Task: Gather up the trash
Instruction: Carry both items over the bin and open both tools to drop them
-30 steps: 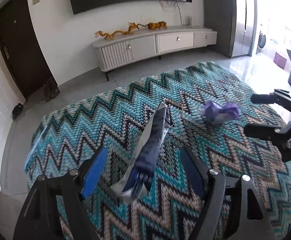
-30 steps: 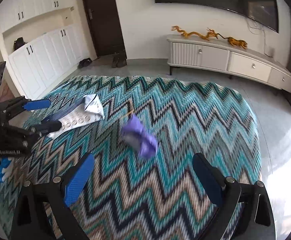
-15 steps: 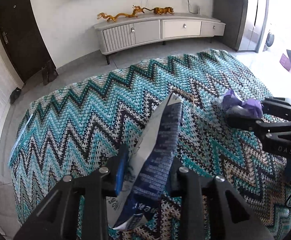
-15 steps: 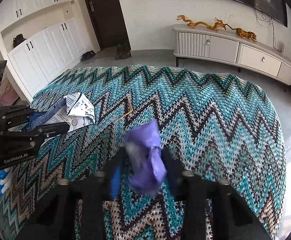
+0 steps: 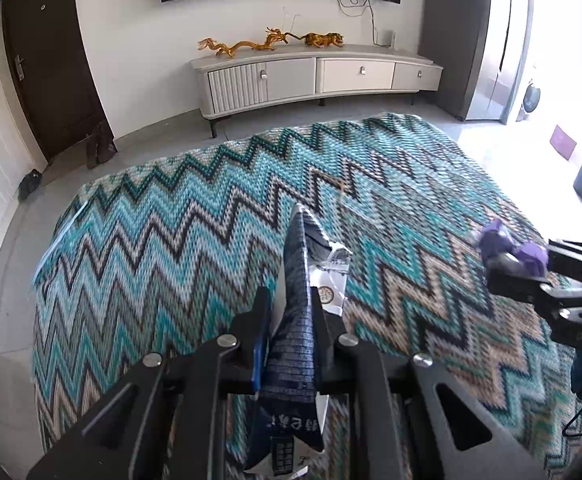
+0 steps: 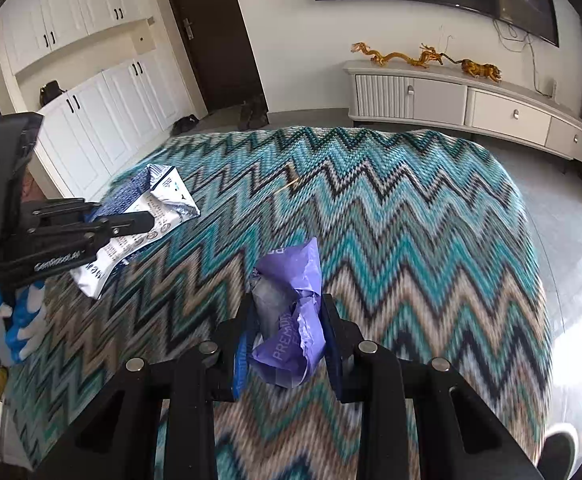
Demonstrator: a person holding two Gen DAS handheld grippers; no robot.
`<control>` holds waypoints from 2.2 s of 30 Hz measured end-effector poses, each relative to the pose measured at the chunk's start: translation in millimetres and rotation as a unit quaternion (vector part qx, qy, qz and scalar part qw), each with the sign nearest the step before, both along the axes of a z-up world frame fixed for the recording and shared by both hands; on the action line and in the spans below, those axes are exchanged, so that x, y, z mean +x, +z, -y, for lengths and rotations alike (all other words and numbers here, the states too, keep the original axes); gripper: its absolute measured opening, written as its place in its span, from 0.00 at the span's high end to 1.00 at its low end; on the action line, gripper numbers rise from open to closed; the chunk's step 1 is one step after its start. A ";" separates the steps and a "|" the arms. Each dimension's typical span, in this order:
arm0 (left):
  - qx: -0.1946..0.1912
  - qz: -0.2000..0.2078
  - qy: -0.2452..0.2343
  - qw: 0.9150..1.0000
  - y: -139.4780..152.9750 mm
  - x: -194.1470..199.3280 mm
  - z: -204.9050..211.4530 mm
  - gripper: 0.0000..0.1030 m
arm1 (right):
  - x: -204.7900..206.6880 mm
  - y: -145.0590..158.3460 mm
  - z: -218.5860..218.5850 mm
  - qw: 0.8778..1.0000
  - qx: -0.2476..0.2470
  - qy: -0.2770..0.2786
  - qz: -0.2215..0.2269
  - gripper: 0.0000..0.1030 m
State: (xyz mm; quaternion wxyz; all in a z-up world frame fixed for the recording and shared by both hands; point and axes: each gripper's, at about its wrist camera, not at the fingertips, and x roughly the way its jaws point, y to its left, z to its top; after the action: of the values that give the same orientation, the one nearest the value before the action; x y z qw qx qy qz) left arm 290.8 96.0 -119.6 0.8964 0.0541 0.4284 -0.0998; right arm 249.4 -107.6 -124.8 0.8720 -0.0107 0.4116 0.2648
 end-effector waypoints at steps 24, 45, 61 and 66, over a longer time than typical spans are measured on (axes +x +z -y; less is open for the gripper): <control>-0.034 0.038 -0.053 0.997 76.4 -99.6 61.2 0.85 | -176.1 57.0 150.3 0.988 0.029 -0.142 0.060 0.72; 0.006 -0.012 -0.257 0.966 61.3 -81.7 341.8 0.85 | -212.4 -4.9 319.1 0.957 0.044 -0.286 0.030 0.72; 0.011 -0.113 -0.319 0.941 -33.7 -75.6 510.6 0.84 | -183.1 -76.4 407.3 0.932 0.054 -0.354 -0.045 0.71; -0.002 -0.137 -0.314 0.940 -53.1 -68.9 528.3 0.84 | -170.0 -89.2 414.4 0.929 0.044 -0.364 -0.058 0.70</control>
State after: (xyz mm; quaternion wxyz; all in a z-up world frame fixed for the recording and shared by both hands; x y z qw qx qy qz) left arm 221.9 -432.3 -172.7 0.7524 0.1697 0.5079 -0.3836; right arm 79.5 -521.9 -214.0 0.8829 0.1935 0.4247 -0.0525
